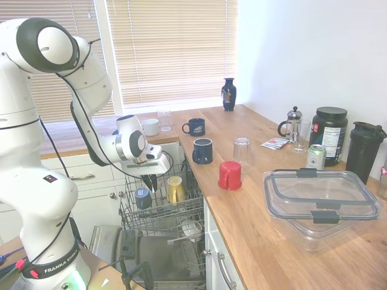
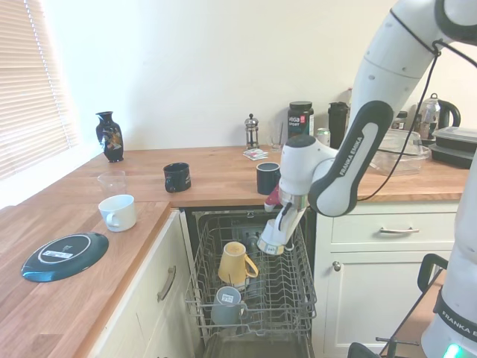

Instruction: Unload a mug from dishwasher

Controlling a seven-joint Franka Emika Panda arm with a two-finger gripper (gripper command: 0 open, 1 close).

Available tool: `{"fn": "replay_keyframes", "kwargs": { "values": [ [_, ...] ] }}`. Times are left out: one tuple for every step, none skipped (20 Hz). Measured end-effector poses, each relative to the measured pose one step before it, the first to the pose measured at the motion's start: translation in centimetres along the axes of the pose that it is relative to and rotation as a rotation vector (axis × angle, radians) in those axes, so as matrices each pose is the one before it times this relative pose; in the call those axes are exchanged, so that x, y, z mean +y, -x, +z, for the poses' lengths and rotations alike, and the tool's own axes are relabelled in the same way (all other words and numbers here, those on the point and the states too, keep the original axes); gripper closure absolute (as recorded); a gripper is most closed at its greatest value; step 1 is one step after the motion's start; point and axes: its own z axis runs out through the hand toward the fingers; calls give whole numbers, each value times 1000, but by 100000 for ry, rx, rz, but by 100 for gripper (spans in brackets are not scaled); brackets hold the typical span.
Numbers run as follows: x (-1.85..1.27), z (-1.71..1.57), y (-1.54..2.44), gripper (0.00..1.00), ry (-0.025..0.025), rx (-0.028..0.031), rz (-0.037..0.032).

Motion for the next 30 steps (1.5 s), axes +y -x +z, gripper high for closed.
{"fn": "replay_keyframes", "kwargs": {
  "values": [
    [84,-1001,71,100,847,337,823],
    [56,-1198,-64,100,754,312,1297],
    [-109,-1463,-312,100,474,223,1096],
    [-68,-1606,-373,100,600,286,889],
    [-86,-1533,-226,100,687,114,868],
    [29,-1395,-61,100,462,295,948],
    [86,-1379,-174,100,171,648,1215],
    [0,-1210,-347,100,-173,667,1353],
    [-151,-947,-442,100,-381,621,1343],
    [-231,-674,-496,100,-383,279,1324],
    [-201,-394,-490,100,-309,-76,1281],
    [-104,-82,-469,100,-268,-180,1333],
    [-45,102,-483,100,-44,-344,1265],
    [-24,184,-373,100,58,-499,1061],
    [-116,134,-395,100,-50,-387,974],
    [-214,34,-382,100,-102,-79,792],
    [-303,-138,-332,100,-89,168,672],
    [-315,-248,-337,100,317,-44,743],
    [-359,-367,-393,100,325,-6,935],
    [-351,-442,-401,100,200,120,741],
    [-337,-509,-408,100,277,164,749],
    [-328,-486,-382,100,458,96,587],
    [-316,-428,-341,100,606,95,553],
    [-339,-379,-300,100,658,91,626],
    [-361,-290,-305,100,836,37,677],
    [-341,-208,-372,100,798,-30,412],
    [-354,-145,-422,100,821,262,336],
    [-397,-90,-447,100,673,107,402],
    [-404,-17,-444,100,578,-90,413],
    [-382,61,-413,100,589,-19,457]
  ]
}}
